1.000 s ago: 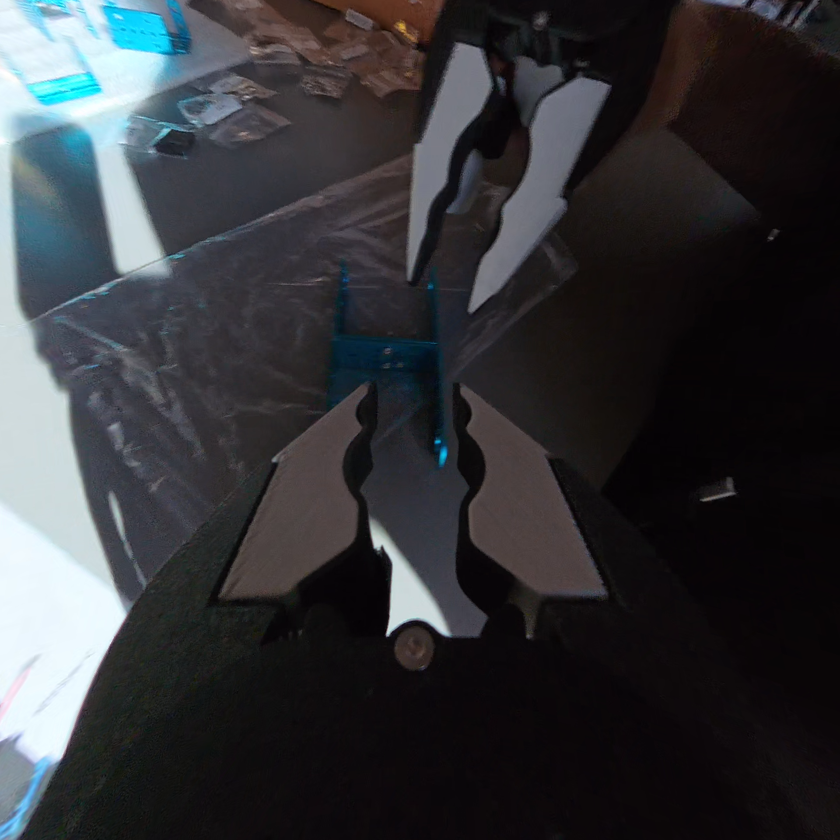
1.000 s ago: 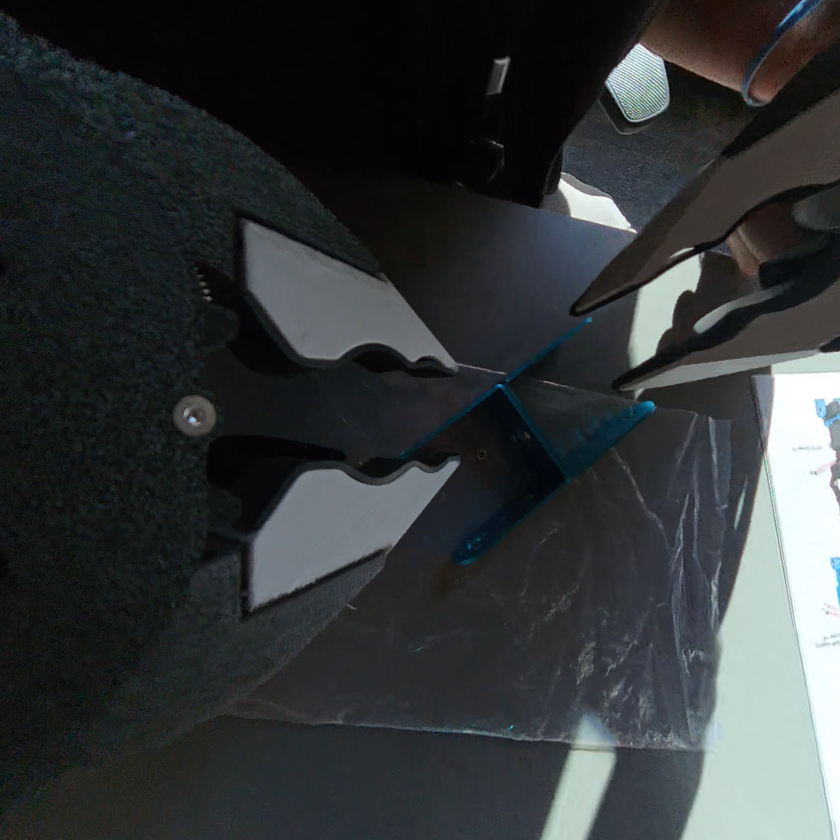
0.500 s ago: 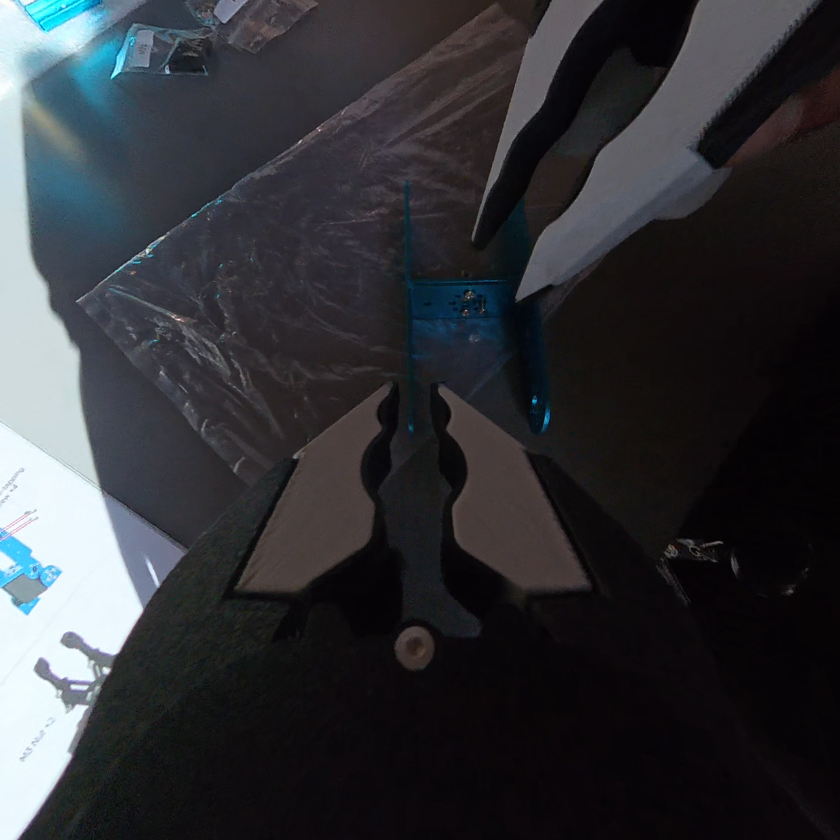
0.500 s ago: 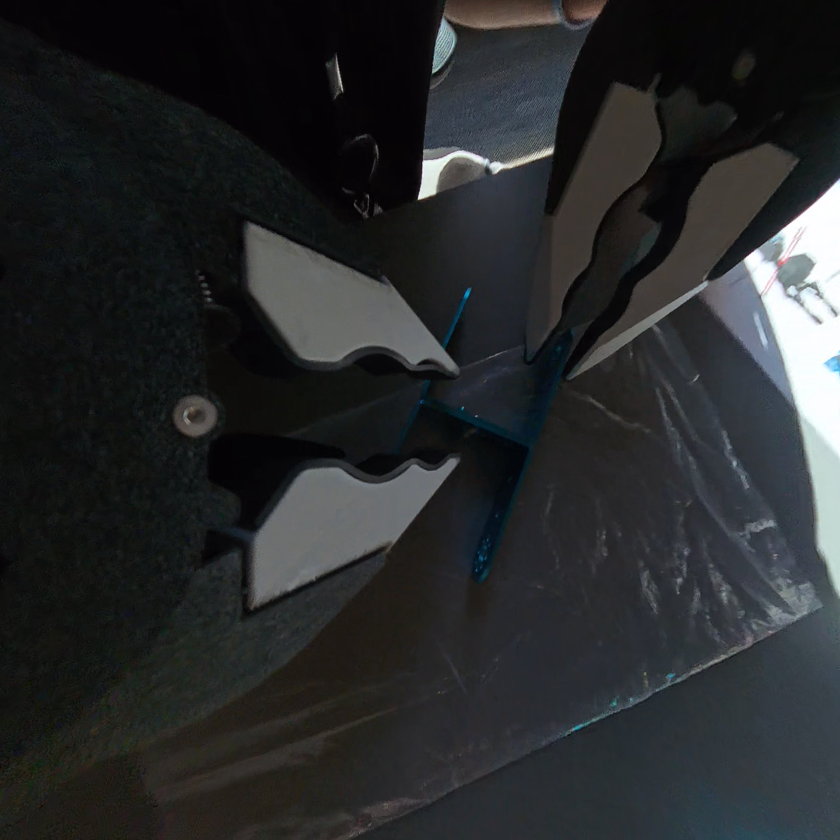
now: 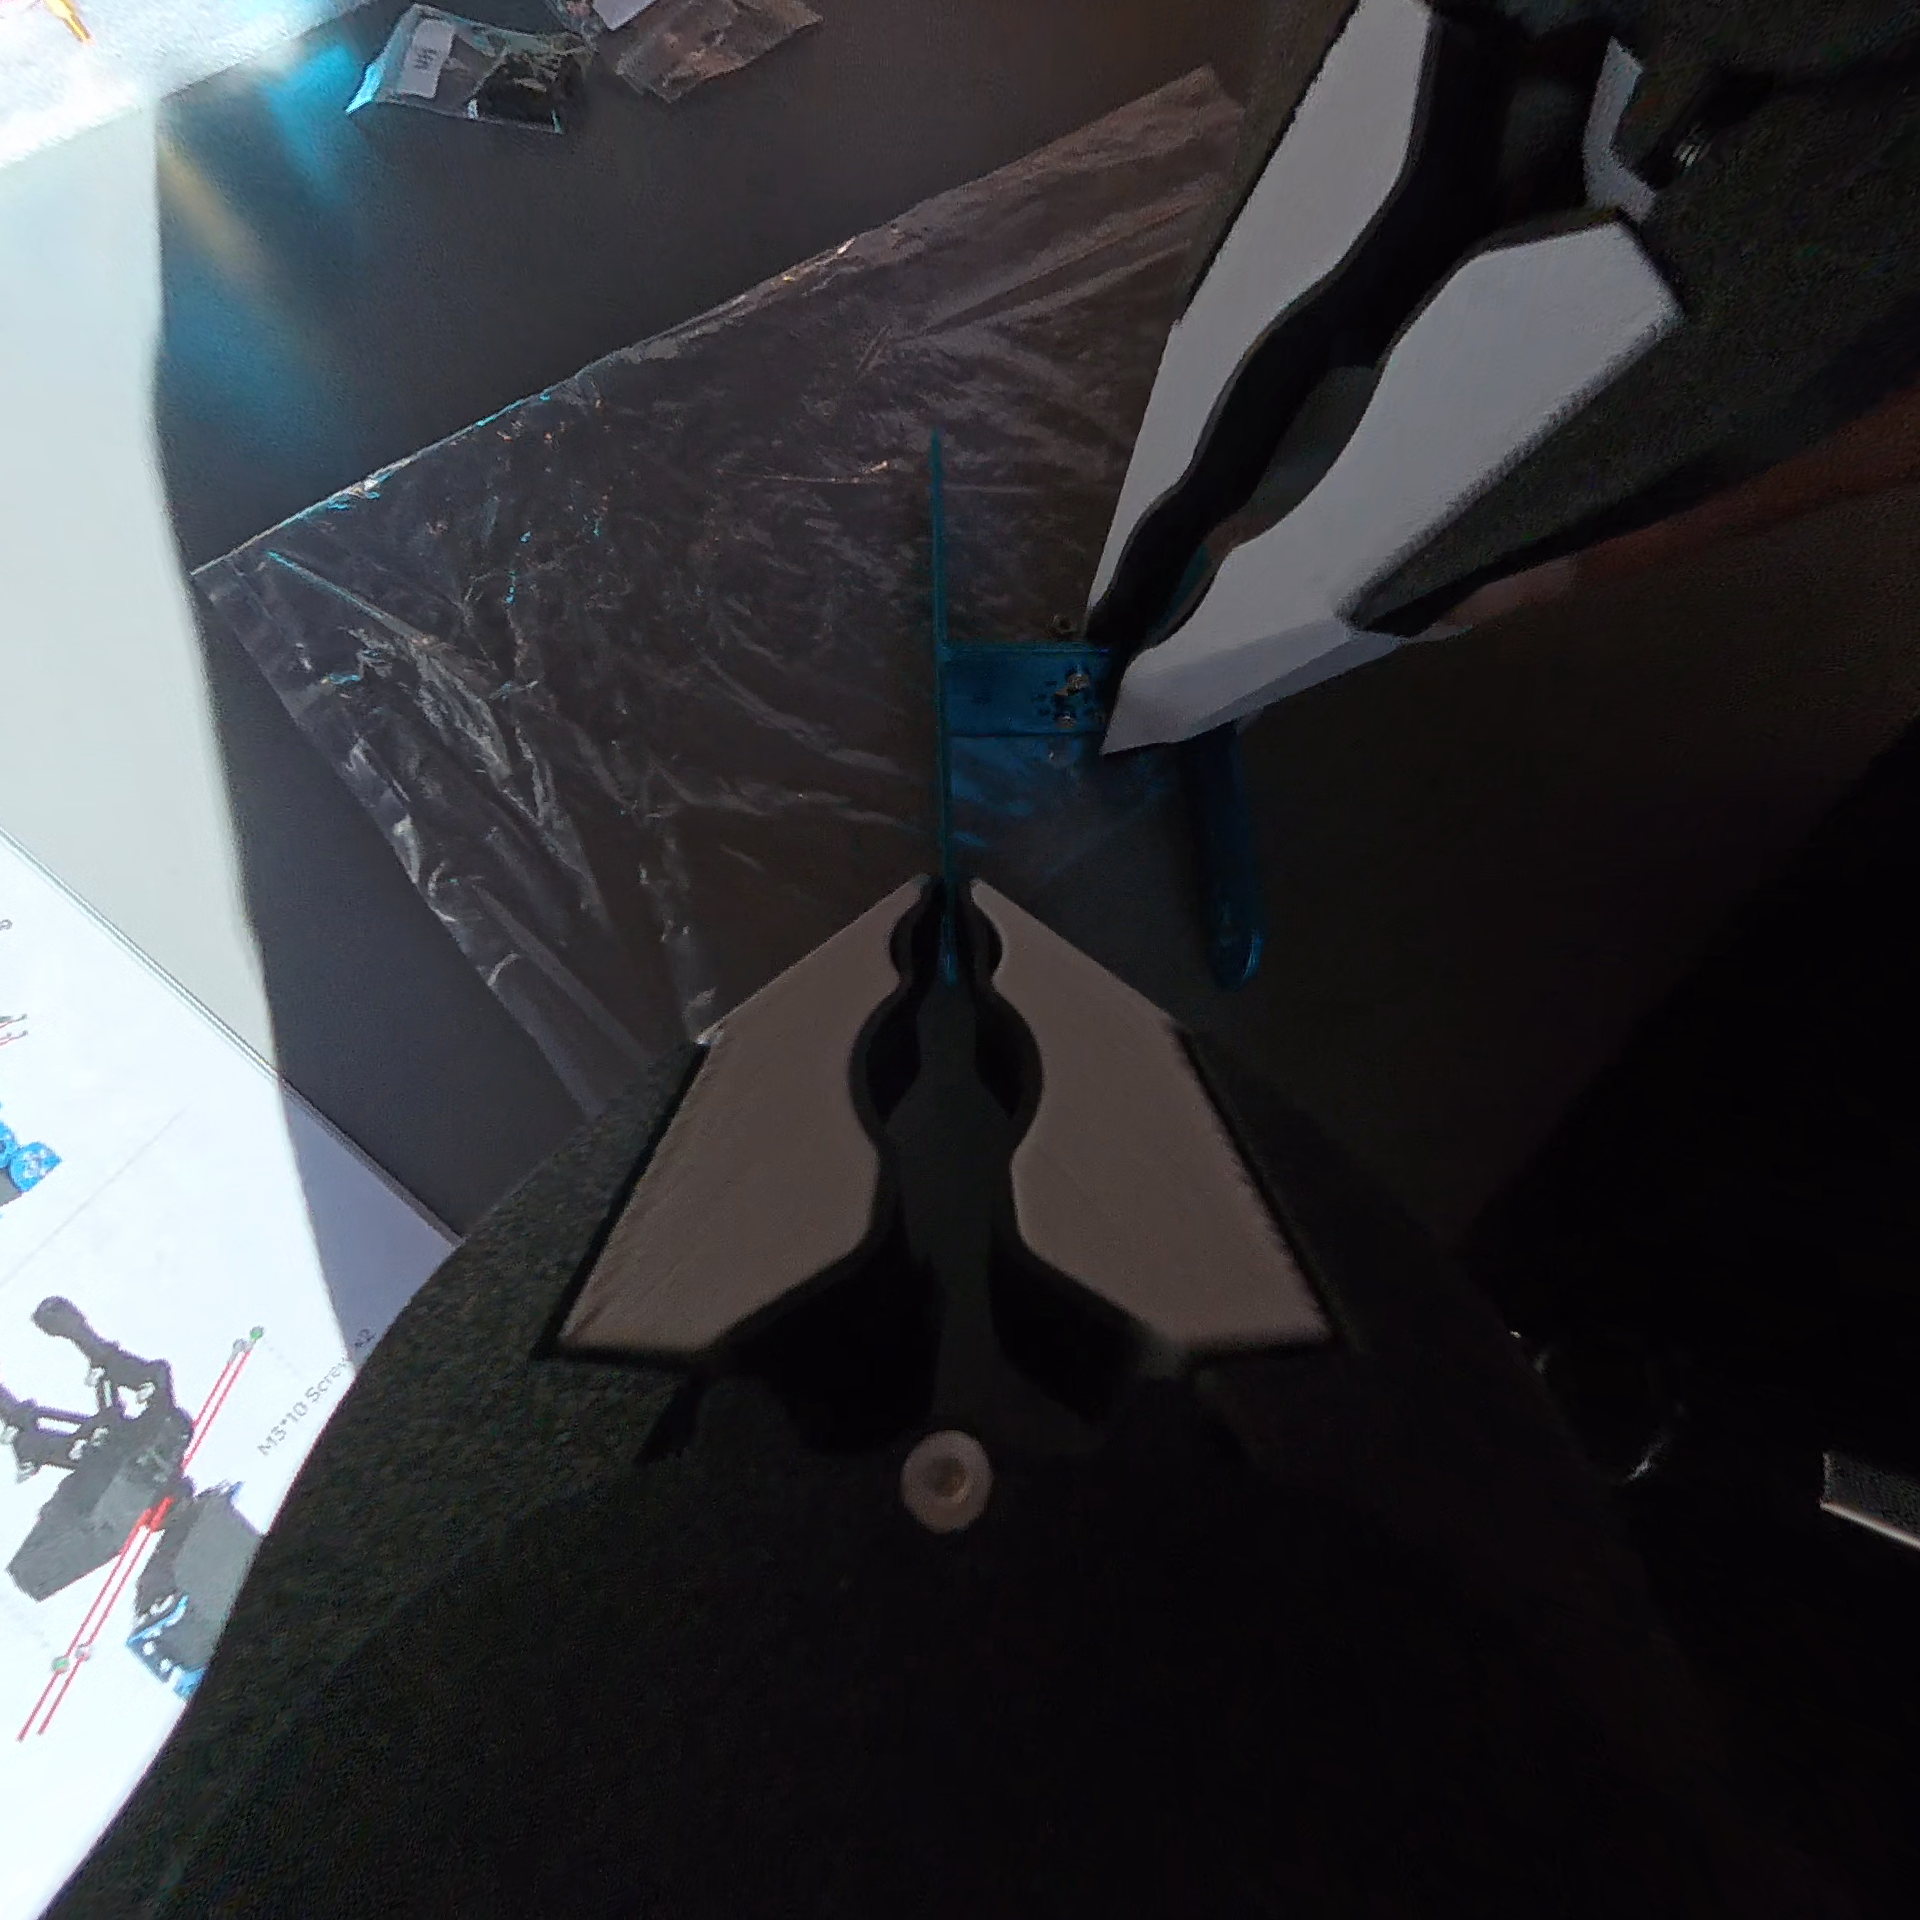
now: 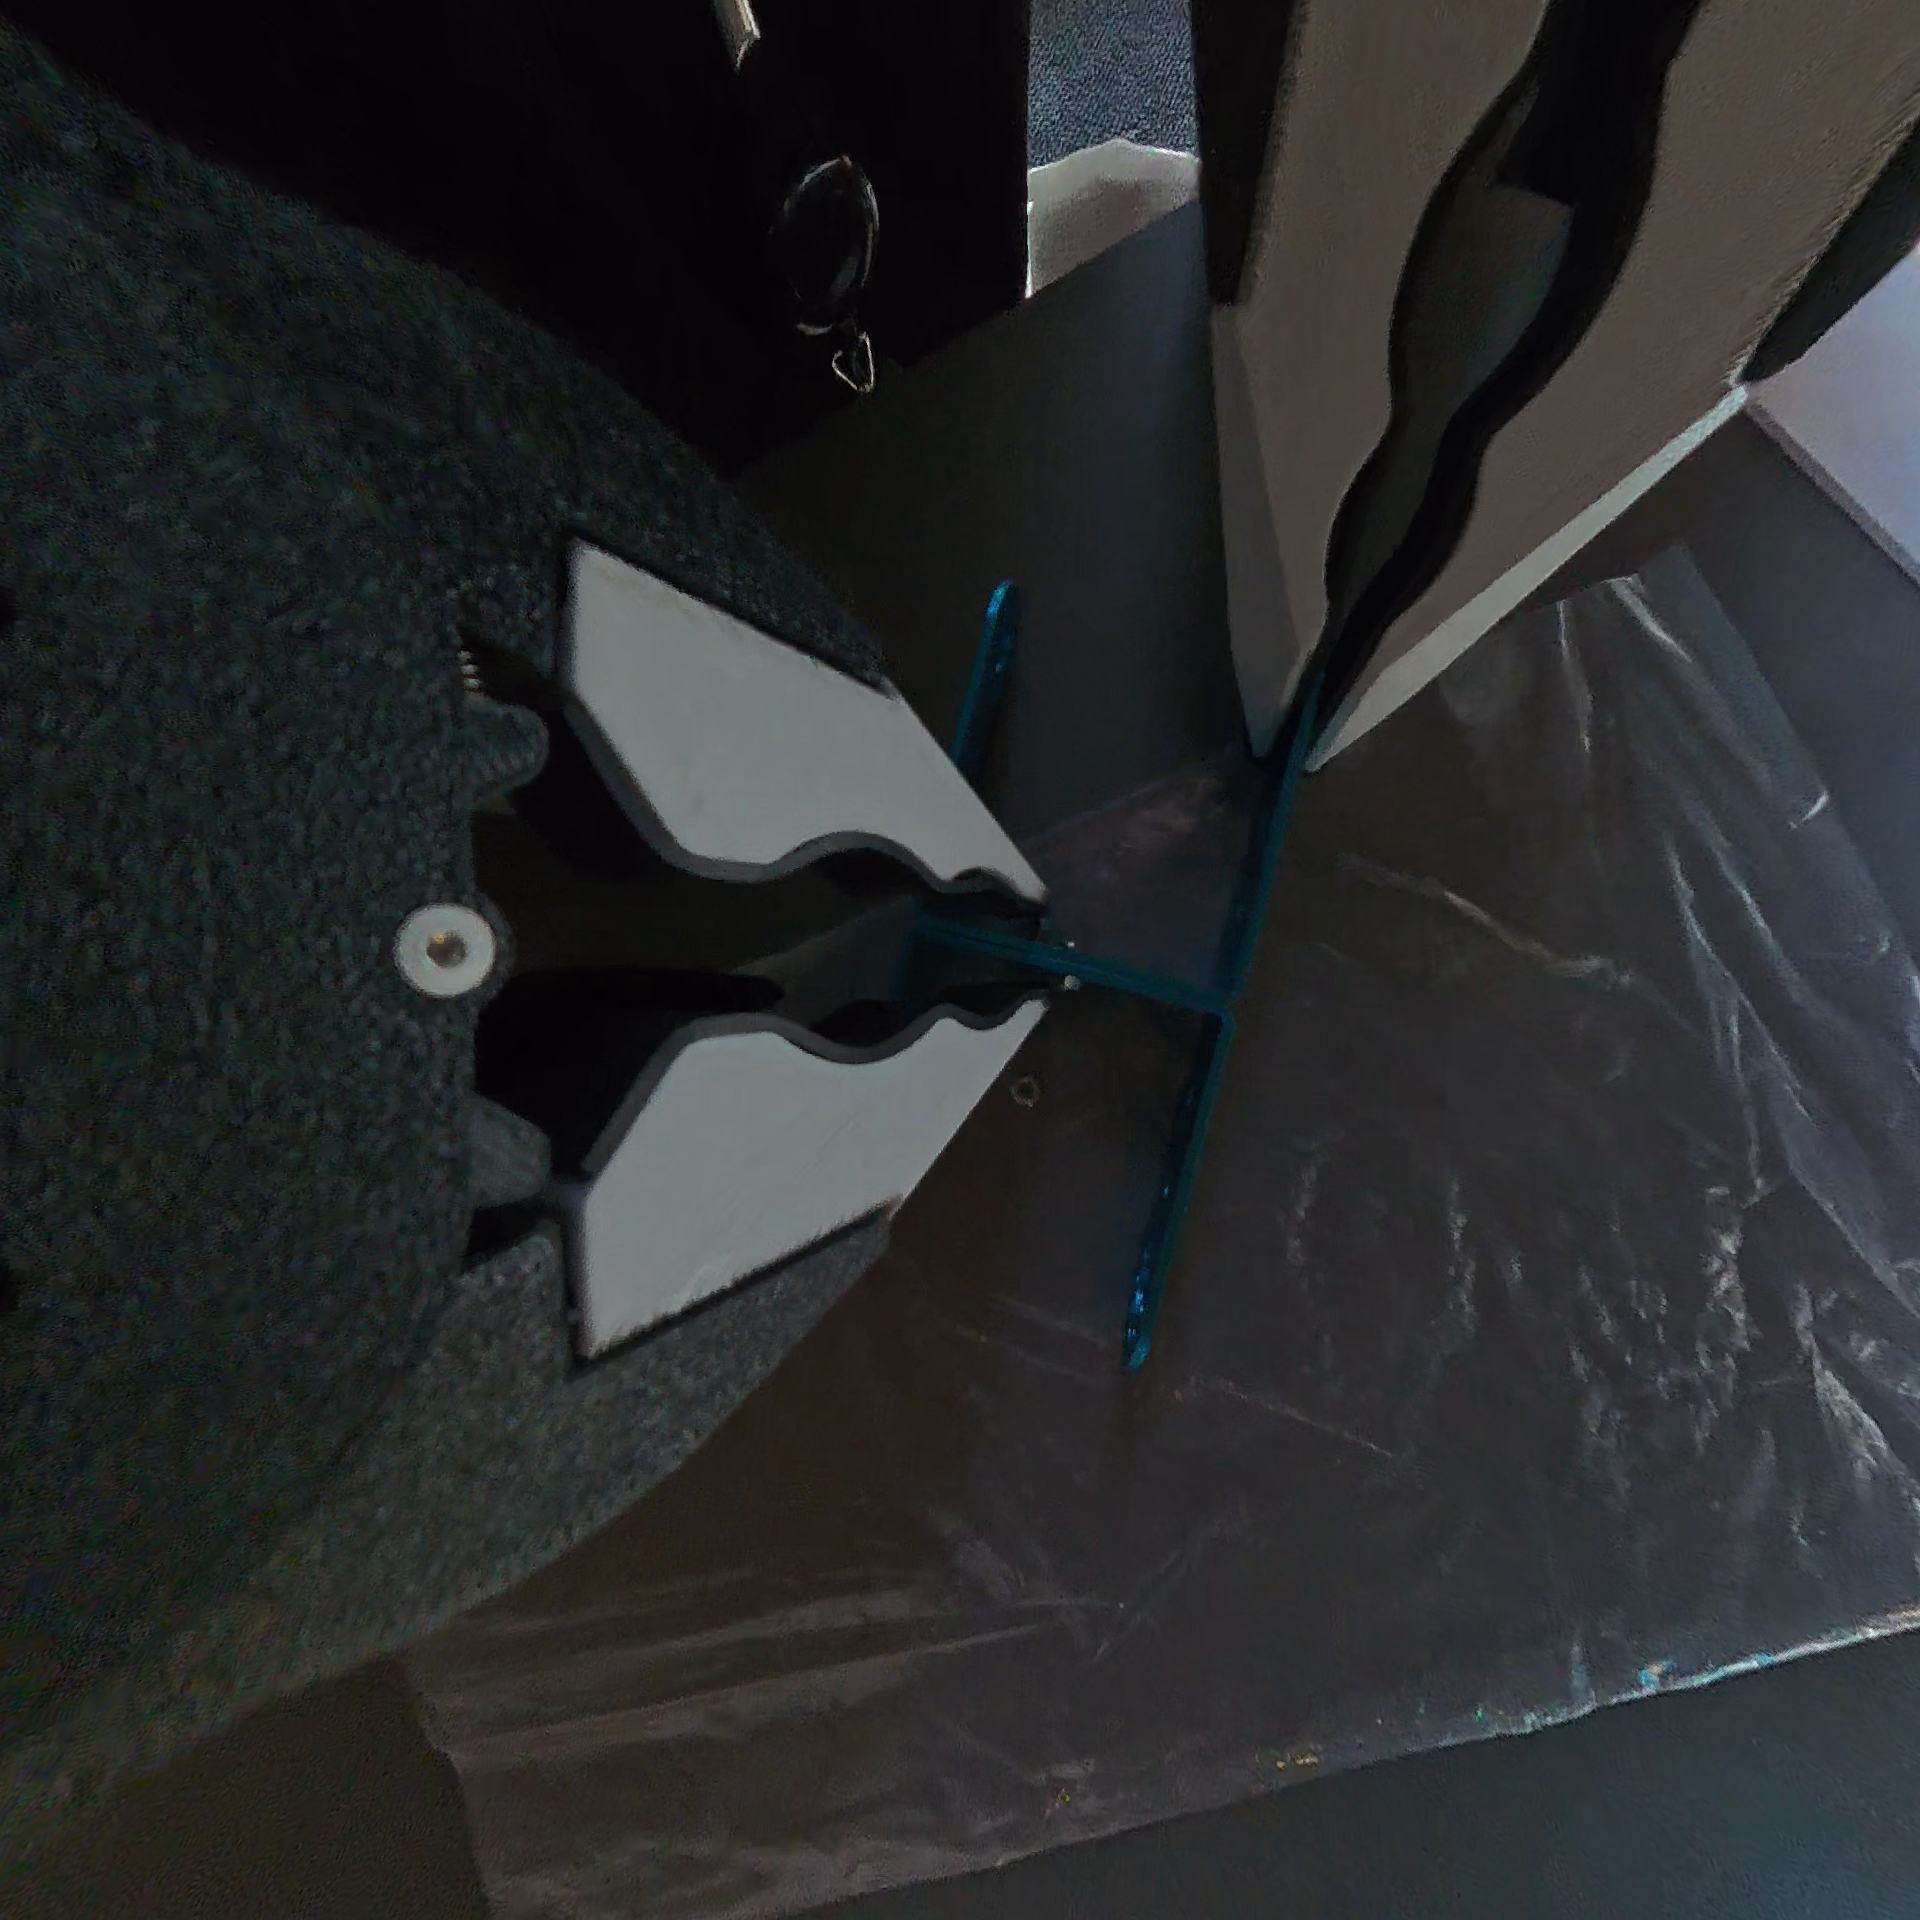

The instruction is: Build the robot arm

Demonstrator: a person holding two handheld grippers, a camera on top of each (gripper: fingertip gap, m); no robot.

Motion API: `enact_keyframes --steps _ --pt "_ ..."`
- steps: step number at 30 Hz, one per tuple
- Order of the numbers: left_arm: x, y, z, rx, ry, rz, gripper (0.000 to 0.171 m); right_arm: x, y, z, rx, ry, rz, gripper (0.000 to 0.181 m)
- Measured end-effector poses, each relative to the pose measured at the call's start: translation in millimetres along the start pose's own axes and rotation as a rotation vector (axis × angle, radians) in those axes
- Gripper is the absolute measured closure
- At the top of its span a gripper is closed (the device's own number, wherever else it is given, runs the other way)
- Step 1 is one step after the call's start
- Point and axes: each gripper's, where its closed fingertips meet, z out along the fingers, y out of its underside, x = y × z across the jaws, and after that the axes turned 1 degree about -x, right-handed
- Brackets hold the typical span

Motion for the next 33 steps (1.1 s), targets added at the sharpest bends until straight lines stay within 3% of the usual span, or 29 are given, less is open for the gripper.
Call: enact_keyframes --steps 11,18,21,23,26,29,32,33 --pt "17 -10 -11 0.080 0.040 0.003 0.163 9 -10 -12 0.086 0.054 -0.016 0.174" --pt "27 -19 -20 0.166 0.096 -0.022 0.161 15 -18 -30 0.173 0.127 -0.175 0.174" --pt "8 -39 -32 0.292 0.183 -0.223 0.130 20 -28 -46 0.243 0.184 -0.283 0.175" --pt "4 -59 -39 0.374 0.342 -0.362 0.114 16 -36 -57 0.290 0.186 -0.357 0.176" --pt "-1 -84 -41 0.464 0.526 -0.507 0.113 10 -44 -62 0.294 0.228 -0.515 0.175" --pt "0 -87 -27 0.418 0.616 -0.553 0.117 6 -51 -64 0.337 0.231 -0.563 0.175" --pt "3 -92 -26 0.436 0.681 -0.578 0.145 10 -59 -72 0.367 0.280 -0.624 0.175" --pt "3 -94 -26 0.439 0.683 -0.583 0.145 12 -59 -73 0.368 0.276 -0.635 0.175"
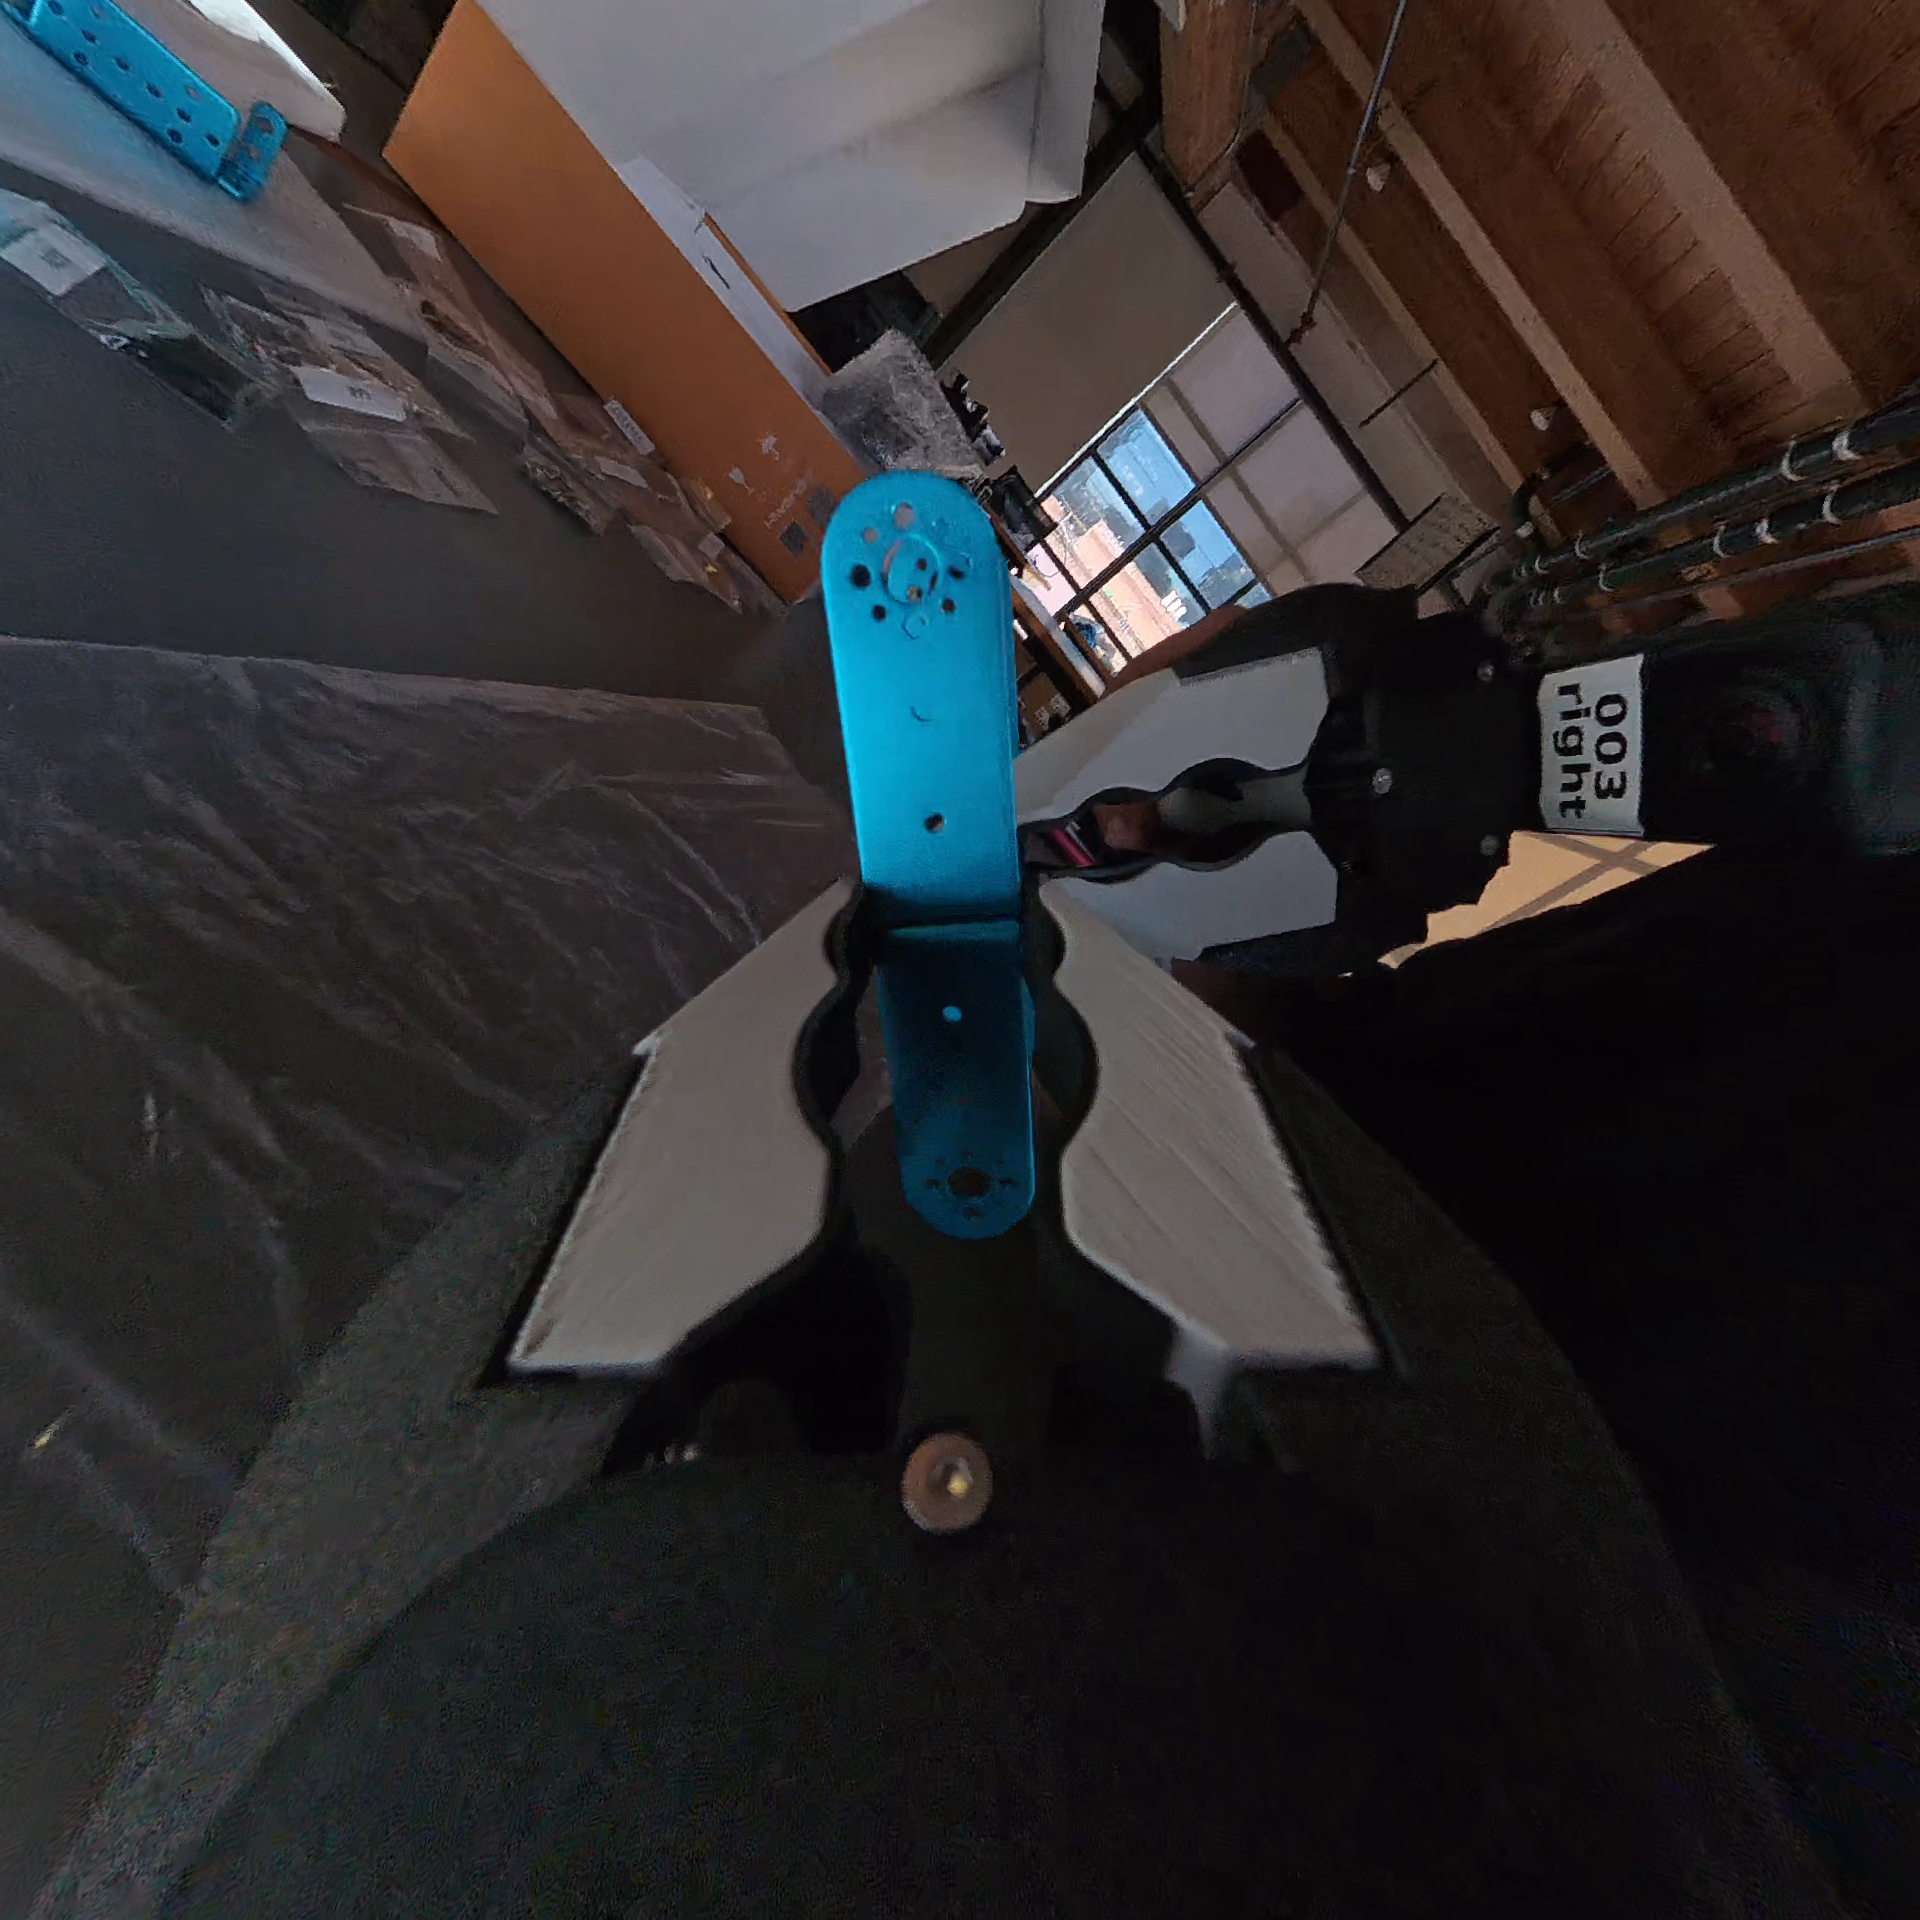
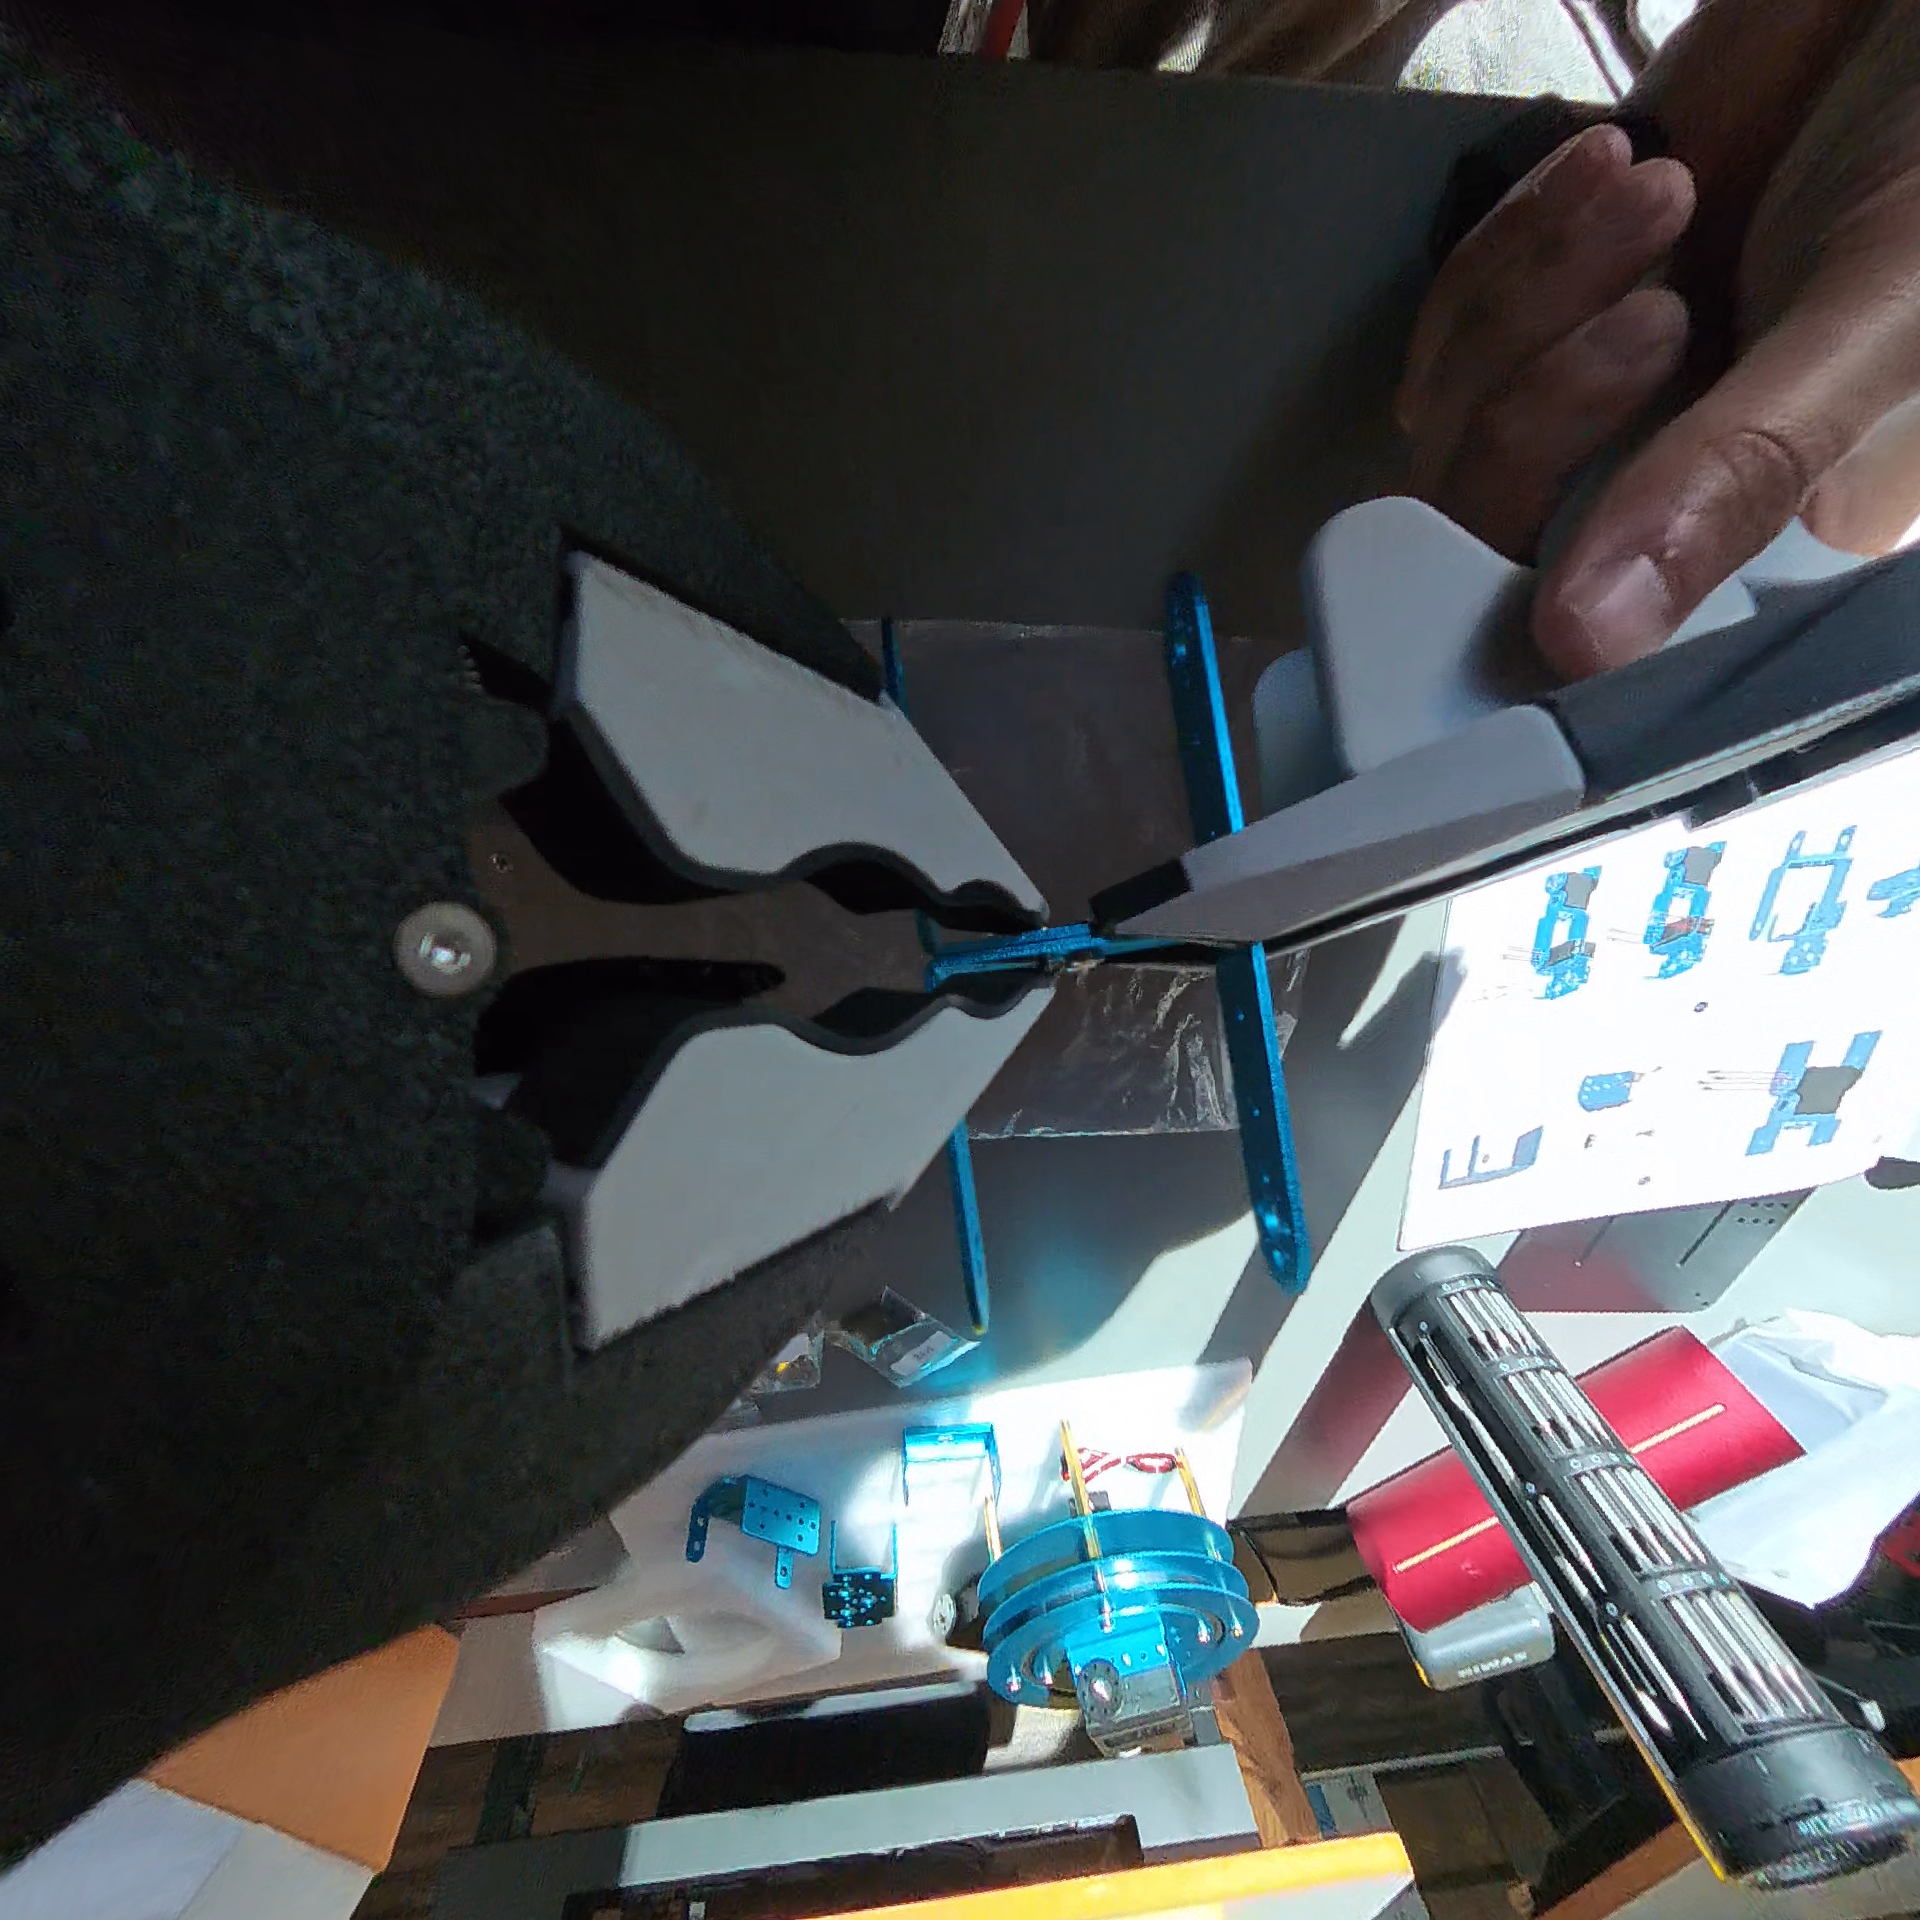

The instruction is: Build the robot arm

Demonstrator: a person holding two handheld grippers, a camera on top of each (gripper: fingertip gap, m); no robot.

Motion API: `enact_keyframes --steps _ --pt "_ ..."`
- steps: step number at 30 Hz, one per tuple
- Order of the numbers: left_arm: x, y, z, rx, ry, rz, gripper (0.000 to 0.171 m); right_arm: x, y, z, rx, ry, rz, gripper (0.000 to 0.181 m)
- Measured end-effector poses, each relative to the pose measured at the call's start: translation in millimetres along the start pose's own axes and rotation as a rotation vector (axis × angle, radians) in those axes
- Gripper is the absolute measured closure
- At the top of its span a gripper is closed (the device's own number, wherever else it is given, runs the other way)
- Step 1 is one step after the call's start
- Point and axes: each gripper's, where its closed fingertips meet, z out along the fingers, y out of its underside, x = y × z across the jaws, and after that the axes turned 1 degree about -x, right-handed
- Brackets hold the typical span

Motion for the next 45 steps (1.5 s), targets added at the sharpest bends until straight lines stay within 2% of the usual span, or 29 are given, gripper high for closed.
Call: enact_keyframes --steps 5,10,15,16,20,26,29,32,34,39,42,45 --pt "2 -10 3 0.000 -0.085 0.077 0.146 15 -5 -2 0.056 0.048 -0.083 0.175" --pt "14 -39 1 0.005 -0.128 0.187 0.146 42 -25 -14 0.143 0.082 -0.173 0.175" --pt "14 -64 -2 0.042 -0.087 0.135 0.147 65 -39 -15 0.162 0.050 -0.238 0.172" --pt "12 -63 -1 0.042 -0.075 0.110 0.146 72 -43 -15 0.180 0.061 -0.224 0.157" --pt "3 -58 -2 0.086 -0.073 0.025 0.145 71 -38 -5 0.157 -0.019 -0.248 0.151" --pt "-8 -48 -11 0.119 -0.126 -0.025 0.146 73 -42 7 0.180 0.067 -0.285 0.123" --pt "-15 -36 -11 0.097 -0.158 -0.039 0.146 83 -38 13 0.176 0.124 -0.258 0.086" --pt "-19 -30 -10 0.101 -0.180 -0.046 0.146 84 -31 19 0.151 0.077 -0.206 0.077" --pt "-22 -29 -12 0.097 -0.223 -0.018 0.146 82 -28 24 0.141 0.038 -0.169 0.080" --pt "-21 -32 -15 0.080 -0.252 0.022 0.146 65 -29 26 0.202 -0.100 -0.165 0.117" --pt "-21 -32 -16 0.068 -0.243 0.020 0.146 66 -33 25 0.245 -0.049 -0.234 0.119" --pt "-18 -36 -18 0.079 -0.208 0.001 0.147 65 -36 23 0.271 -0.059 -0.203 0.127"
